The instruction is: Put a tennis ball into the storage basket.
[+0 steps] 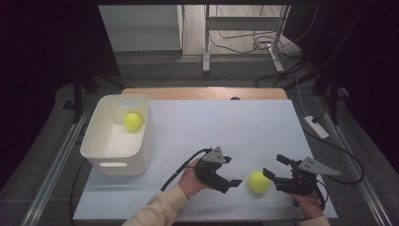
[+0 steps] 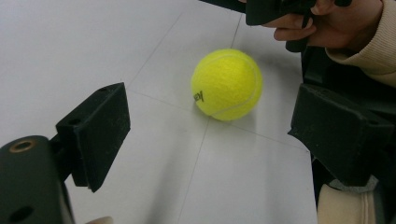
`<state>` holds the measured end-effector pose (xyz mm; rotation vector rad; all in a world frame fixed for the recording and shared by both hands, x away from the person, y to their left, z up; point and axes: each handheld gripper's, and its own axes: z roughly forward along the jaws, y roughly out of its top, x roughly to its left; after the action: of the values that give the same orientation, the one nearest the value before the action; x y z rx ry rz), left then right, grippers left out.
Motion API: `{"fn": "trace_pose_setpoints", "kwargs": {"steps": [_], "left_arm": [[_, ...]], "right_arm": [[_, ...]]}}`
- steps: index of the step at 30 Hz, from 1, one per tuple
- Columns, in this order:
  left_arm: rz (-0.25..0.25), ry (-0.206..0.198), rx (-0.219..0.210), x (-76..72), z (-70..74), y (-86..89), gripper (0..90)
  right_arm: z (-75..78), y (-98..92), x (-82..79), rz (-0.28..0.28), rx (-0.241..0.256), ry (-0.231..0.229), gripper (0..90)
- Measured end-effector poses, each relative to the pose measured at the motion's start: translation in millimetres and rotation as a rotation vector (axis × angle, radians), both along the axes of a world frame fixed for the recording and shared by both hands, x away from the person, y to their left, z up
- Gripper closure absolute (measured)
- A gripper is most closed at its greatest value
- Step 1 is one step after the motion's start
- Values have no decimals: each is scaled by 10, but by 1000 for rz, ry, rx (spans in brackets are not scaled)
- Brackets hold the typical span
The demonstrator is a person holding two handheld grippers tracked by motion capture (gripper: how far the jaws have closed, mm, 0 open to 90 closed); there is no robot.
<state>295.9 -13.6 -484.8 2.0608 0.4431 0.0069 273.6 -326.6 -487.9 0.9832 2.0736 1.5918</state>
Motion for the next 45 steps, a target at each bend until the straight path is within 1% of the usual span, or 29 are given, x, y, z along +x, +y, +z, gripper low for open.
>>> {"fn": "trace_pose_setpoints", "kwargs": {"steps": [4, 8, 9, 18, 21, 22, 23, 24, 25, 26, 27, 28, 29, 32, 33, 34, 35, 36, 37, 39, 40, 41, 45], "left_arm": [[-1, 8, -4, 16, -19, -37, 127], [-10, 18, 0, 26, -43, -102, 127], [-18, 20, 5, 25, -50, -129, 127], [-26, 28, 13, 41, -73, -213, 128], [-31, 24, 25, 51, -77, -233, 129], [-25, 36, 11, 51, -85, -259, 129], [-25, 36, 11, 51, -85, -259, 129], [-35, 29, 24, 60, -83, -262, 129], [-35, 31, 25, 62, -88, -278, 129], [-30, 38, 15, 56, -94, -294, 129], [-40, 34, 27, 65, -96, -302, 129], [-42, 36, 27, 66, -100, -314, 129], [-38, 44, 18, 61, -106, -332, 129], [-44, 55, 17, 68, -119, -371, 129], [-48, 55, 22, 71, -125, -383, 129], [-58, 48, 36, 78, -130, -388, 129], [-53, 56, 31, 75, -141, -410, 129], [-53, 56, 31, 75, -141, -410, 129], [-49, 68, 20, 80, -153, -432, 129], [-59, 67, 26, 91, -154, -435, 129], [-55, 75, 18, 86, -159, -451, 130], [-56, 75, 20, 84, -162, -463, 131], [-75, 75, 27, 79, -172, -518, 132]], "right_arm": [[0, -4, 5, -3, 4, 0, 161], [1, -8, 4, -4, 5, 0, 161], [2, -8, 3, -5, 4, 0, 161], [7, -1, 5, -3, 6, 0, 161], [10, -1, 8, -4, 10, 3, 161], [11, 0, 8, -4, 10, 3, 161], [12, 2, 9, -4, 11, 3, 161], [12, 2, 9, -4, 11, 3, 161], [13, 3, 9, -3, 11, 2, 161], [14, 5, 10, -4, 12, 3, 161], [14, 6, 12, -3, 11, 2, 161], [13, 8, 13, -3, 9, 2, 161], [12, 9, 14, -2, 8, 1, 161], [11, 18, 18, 1, 10, 4, 160], [12, 20, 20, 2, 12, 5, 160], [14, 23, 21, 3, 13, 5, 160], [15, 25, 22, 4, 14, 6, 159], [15, 25, 22, 4, 14, 6, 159], [15, 25, 26, 1, 17, 11, 158], [15, 24, 26, 0, 18, 12, 158], [17, 20, 25, 0, 18, 11, 158], [19, 18, 23, 0, 18, 13, 158], [18, 18, 23, 0, 17, 12, 158]]}}
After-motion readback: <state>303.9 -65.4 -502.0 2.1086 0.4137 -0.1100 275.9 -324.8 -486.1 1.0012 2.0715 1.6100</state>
